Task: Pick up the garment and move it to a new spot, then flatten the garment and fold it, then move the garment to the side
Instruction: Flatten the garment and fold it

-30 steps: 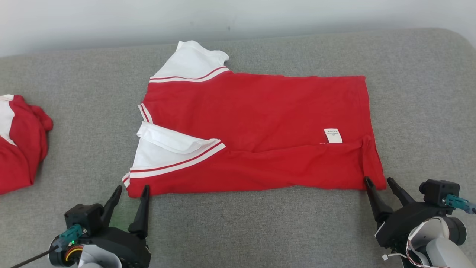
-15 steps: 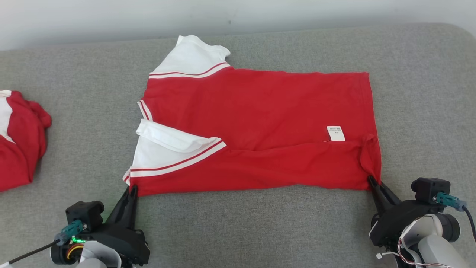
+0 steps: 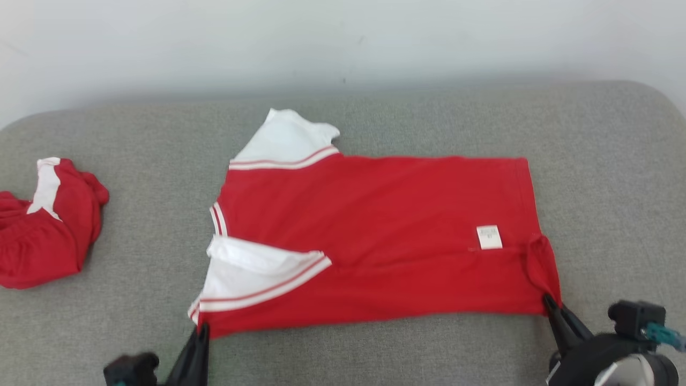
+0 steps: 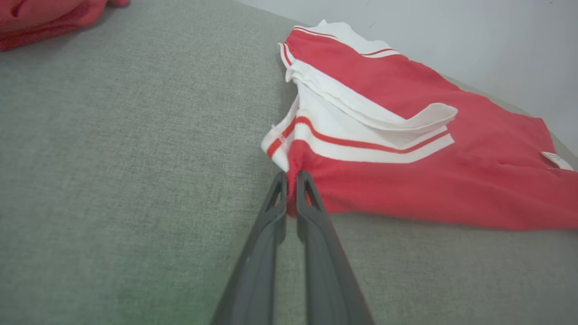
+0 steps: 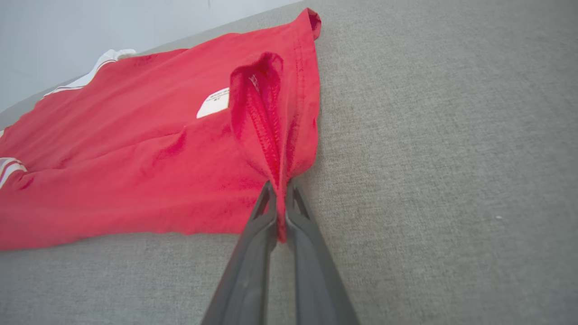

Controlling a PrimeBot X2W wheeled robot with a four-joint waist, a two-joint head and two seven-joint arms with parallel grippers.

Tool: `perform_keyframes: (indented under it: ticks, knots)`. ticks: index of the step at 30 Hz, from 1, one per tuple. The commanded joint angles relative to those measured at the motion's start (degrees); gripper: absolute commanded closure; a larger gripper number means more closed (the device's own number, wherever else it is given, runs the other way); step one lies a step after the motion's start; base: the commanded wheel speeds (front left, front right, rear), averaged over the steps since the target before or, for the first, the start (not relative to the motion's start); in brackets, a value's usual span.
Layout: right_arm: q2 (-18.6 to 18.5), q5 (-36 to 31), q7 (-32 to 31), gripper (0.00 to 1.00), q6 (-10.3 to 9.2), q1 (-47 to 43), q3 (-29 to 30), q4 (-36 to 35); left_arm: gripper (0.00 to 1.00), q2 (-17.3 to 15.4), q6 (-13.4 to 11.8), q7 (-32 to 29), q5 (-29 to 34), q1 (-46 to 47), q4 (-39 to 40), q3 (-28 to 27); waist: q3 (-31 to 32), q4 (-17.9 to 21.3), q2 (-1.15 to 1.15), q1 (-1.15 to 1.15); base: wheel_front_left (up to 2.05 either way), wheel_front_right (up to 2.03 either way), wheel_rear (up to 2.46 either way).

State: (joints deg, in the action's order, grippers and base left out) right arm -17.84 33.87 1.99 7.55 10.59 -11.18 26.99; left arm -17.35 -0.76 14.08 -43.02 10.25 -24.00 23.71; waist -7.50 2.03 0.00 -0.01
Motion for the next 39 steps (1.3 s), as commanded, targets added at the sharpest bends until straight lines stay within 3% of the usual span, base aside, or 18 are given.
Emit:
perform_keyframes:
  ticks: [1,10,11,12,13,14,19,26,31,39]
  knots:
    - [-0.50,0.57,-0.34,1.00,-0.14,-2.24,0.78,-1.21,1.00,0.04,-0.60,0.50,-0.84,-2.68,1.19,-0.35,1.77,-0.68,0.00,0.01,0.00,0.00,0.00]
    - [-0.64,-1.29,-5.01,1.00,-0.14,-12.36,5.07,-9.11,1.00,0.37,-4.26,-0.49,-1.11,-12.31,9.60,0.44,3.34,-1.61,0.00,0.01,0.00,0.00,0.00]
    - [-0.15,-2.05,-5.86,0.60,-0.14,-13.24,5.62,-10.36,0.81,-0.17,-4.82,-0.59,-0.14,-12.69,9.99,0.70,3.46,-1.65,0.00,0.01,0.00,0.00,0.00]
    - [0.18,-2.42,-6.04,0.00,-0.14,-13.63,5.96,-10.92,0.16,0.02,-5.02,-0.33,-0.22,-12.85,10.27,0.40,3.52,-1.66,0.00,0.01,0.00,0.00,0.00]
    - [0.18,-2.42,-6.04,0.00,-0.14,-13.63,5.96,-10.92,0.16,0.02,-5.02,-0.33,-0.22,-12.85,10.27,0.40,3.52,-1.66,0.00,0.01,0.00,0.00,0.00]
    - [0.58,-2.83,-6.36,0.00,-0.14,-13.89,6.36,-11.44,0.00,0.14,-5.29,-0.23,-0.18,-13.00,10.35,0.17,3.59,-1.66,0.00,0.01,0.00,0.00,0.00]
    - [2.22,-5.06,-4.84,0.00,-0.14,-13.29,7.61,-14.51,0.00,-0.69,-4.20,0.71,1.67,-11.60,10.41,-1.56,3.99,-1.32,0.00,0.01,0.00,0.00,0.00]
    - [4.95,-7.93,1.04,0.00,-0.14,-11.08,7.79,-18.80,0.00,1.64,-7.16,1.08,8.66,-10.89,16.76,-7.88,4.80,-0.46,0.00,0.01,0.00,0.00,0.00]
    - [6.43,-9.62,6.84,0.00,-0.14,-10.13,8.16,-20.72,0.00,3.29,-7.88,1.11,15.59,-11.54,21.39,-12.72,5.14,-0.04,0.00,0.01,0.00,0.00,0.00]
    - [7.38,-14.01,11.84,0.00,-0.14,-11.92,8.90,-21.93,0.00,4.76,-5.29,1.13,22.46,-13.70,24.20,-17.23,5.67,0.08,0.00,0.01,0.00,0.00,0.00]
